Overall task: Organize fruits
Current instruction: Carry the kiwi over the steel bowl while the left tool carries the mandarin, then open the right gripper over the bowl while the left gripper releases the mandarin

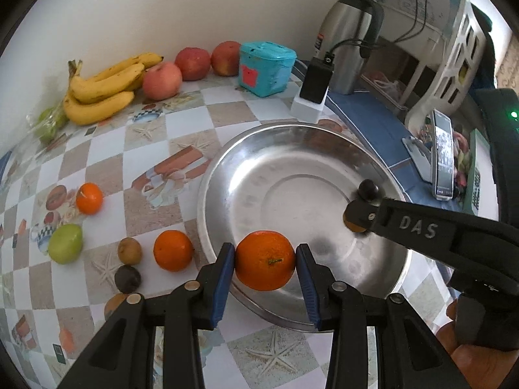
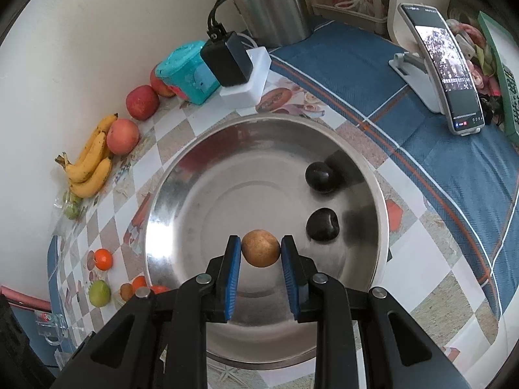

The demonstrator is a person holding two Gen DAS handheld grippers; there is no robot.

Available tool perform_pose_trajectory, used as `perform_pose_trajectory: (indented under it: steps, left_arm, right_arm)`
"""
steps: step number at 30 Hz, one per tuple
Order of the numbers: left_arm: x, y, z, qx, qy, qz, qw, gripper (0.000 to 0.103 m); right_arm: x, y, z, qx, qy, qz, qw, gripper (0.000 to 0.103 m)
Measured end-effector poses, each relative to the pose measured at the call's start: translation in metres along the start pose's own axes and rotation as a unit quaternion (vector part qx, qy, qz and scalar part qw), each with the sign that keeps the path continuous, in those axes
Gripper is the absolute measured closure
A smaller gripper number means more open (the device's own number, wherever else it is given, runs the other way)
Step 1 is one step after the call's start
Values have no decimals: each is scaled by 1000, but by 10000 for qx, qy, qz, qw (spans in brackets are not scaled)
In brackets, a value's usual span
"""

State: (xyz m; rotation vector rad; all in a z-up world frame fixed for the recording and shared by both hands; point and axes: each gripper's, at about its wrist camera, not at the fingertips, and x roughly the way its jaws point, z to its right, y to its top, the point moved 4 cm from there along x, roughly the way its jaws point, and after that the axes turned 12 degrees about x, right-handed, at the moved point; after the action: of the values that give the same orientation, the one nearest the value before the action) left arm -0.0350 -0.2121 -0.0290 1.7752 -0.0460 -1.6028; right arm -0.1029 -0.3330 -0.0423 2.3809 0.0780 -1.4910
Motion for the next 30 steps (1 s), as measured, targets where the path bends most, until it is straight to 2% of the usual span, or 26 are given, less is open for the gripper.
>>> perform_pose_trajectory:
  steps: [11,14,17,24,30]
  left_arm:
    - [12,-6,3,-6,-30,-233,9997,61]
    - [12,-6,5,23,-36,-237,9997,58]
    - [10,-5,6,26,-44,-217,9998,49]
    - [6,-4,3,-12,-29,-165,9999,49]
    - [3,-5,-12,-288,70,-189,9994,49]
  right_arm:
    - [7,-4,1,8,-62,-141,9999,76]
    - [7,-3,1,-24,-83,-120,9999,76]
    - [7,-3,0,-73,-88,-113,9999,76]
    - [3,-2,-1,-84,-103,4,9999,74]
    - [1,-1,-1,-81,-99,47,9999,74]
